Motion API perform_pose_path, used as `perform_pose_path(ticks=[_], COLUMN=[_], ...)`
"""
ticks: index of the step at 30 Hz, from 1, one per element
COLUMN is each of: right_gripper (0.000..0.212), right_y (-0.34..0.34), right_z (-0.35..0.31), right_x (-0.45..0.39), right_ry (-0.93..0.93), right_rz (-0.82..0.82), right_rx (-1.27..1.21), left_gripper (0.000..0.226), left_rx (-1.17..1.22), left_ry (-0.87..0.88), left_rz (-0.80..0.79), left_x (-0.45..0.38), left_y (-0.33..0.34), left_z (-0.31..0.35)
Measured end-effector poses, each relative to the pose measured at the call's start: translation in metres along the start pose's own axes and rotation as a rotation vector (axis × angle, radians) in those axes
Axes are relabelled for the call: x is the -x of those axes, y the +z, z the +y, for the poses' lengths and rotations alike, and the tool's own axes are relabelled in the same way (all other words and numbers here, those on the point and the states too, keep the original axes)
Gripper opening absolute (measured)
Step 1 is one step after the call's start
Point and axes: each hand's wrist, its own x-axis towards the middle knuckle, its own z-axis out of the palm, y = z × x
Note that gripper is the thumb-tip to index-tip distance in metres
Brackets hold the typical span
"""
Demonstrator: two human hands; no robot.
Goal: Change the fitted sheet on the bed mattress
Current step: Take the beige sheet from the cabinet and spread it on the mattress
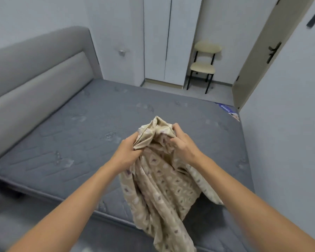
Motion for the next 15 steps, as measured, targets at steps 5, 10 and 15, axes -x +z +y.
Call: perform_pose_path(ticks=[5,10,15], right_gripper=[0.016,0.022,0.005], right_y=[0.121,0.231,0.305], right_z=[-0.066,-0.119,-0.152], right_x=[-0.077,-0.136,-0.176], right_ry=[-0.074,-0.076,0.007], right_rz=[-0.145,-0.215,-0.288], right_rx=[0.016,-0.095,-0.193], left_gripper=[0.052,0.073,0.055], left_rx=[0.132,0.239,0.384], left_ry=[0.0,-0.099,-0.185], left_rz=[-0.011,-0.057,0.074], left_x=[0.013,0.022,0.016], left_y=[-0.108,-0.202,-0.258], left_z=[-0.074,-0.155,-0.187])
